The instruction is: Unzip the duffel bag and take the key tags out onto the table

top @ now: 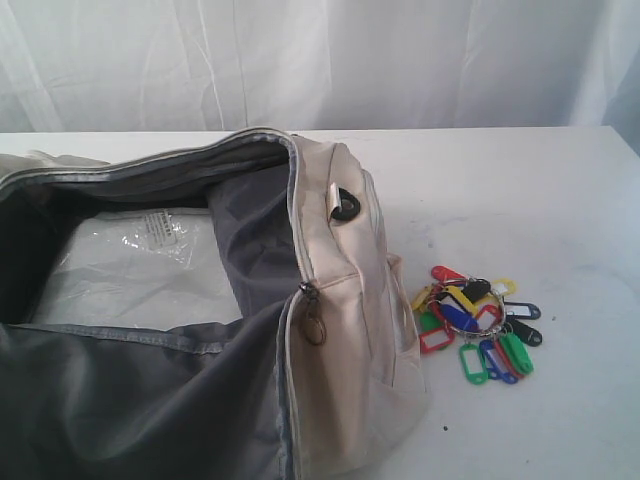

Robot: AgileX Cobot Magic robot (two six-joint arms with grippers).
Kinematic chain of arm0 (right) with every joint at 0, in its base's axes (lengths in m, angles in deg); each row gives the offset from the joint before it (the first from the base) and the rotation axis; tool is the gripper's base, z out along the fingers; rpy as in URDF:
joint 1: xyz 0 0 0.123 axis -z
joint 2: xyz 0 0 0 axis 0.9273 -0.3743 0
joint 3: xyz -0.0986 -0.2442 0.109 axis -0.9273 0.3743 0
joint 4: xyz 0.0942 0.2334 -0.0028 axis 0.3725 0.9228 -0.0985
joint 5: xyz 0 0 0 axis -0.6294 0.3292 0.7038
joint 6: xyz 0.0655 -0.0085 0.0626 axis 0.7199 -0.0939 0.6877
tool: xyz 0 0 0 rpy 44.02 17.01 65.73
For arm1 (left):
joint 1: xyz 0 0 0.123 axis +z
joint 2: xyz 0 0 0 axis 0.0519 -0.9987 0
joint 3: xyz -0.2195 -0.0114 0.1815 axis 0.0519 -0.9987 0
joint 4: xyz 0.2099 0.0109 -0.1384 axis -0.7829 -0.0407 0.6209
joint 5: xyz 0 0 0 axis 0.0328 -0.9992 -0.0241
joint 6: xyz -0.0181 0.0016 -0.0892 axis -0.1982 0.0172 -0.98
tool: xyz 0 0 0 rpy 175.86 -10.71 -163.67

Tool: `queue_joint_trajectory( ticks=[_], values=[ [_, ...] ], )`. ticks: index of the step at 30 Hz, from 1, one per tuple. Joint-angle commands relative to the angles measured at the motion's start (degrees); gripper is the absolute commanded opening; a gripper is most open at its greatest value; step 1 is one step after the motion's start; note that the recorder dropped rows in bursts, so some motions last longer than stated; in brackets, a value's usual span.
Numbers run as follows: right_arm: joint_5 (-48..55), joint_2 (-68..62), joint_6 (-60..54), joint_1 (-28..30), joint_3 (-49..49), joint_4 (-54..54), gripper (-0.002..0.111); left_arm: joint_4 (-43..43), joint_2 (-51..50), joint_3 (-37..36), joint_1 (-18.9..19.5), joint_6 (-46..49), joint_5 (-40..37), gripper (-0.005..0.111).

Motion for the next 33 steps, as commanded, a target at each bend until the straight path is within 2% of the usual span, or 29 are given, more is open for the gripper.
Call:
queue_joint_trajectory(
  ticks=[1,4,5,8,11,19,22,33],
  values=[
    [0.0,0.3,0.1,0.0,0.3,-0.3,0.0,1.2,0.5,-0.2,10.7,-2.1,-11.8,0.0],
    [0.0,0.3,0.1,0.0,0.3,-0.3,0.0,0.6,0.5,-0.2,17.5,-3.2,-18.4,0.0],
    [0.0,0.3,0.1,0.0,0.3,-0.3,0.0,-0.5,0.5,-0.2,21.5,-5.2,-21.0,0.0],
    [0.0,0.3,0.1,0.0,0.3,-0.3,0.0,-3.4,1.8,-0.2,25.2,-10.9,-20.4,0.0],
    [0.0,0.3,0.1,0.0,0.3,-0.3,0.0,-8.0,4.5,-0.2,25.4,-13.9,-15.3,0.0],
    [-0.3,0.3,0.1,0.0,0.1,-0.3,0.0,-9.3,4.5,-5.4,25.5,-16.3,-12.0,0.0],
    [-0.4,0.3,0.1,0.0,0.1,-0.3,0.0,-9.3,4.5,-6.4,25.5,-19.5,-12.0,0.0],
    [-0.1,0.3,0.1,0.0,0.1,-0.3,0.0,-9.3,4.5,-6.4,25.5,-19.6,-11.9,0.0]
  ],
)
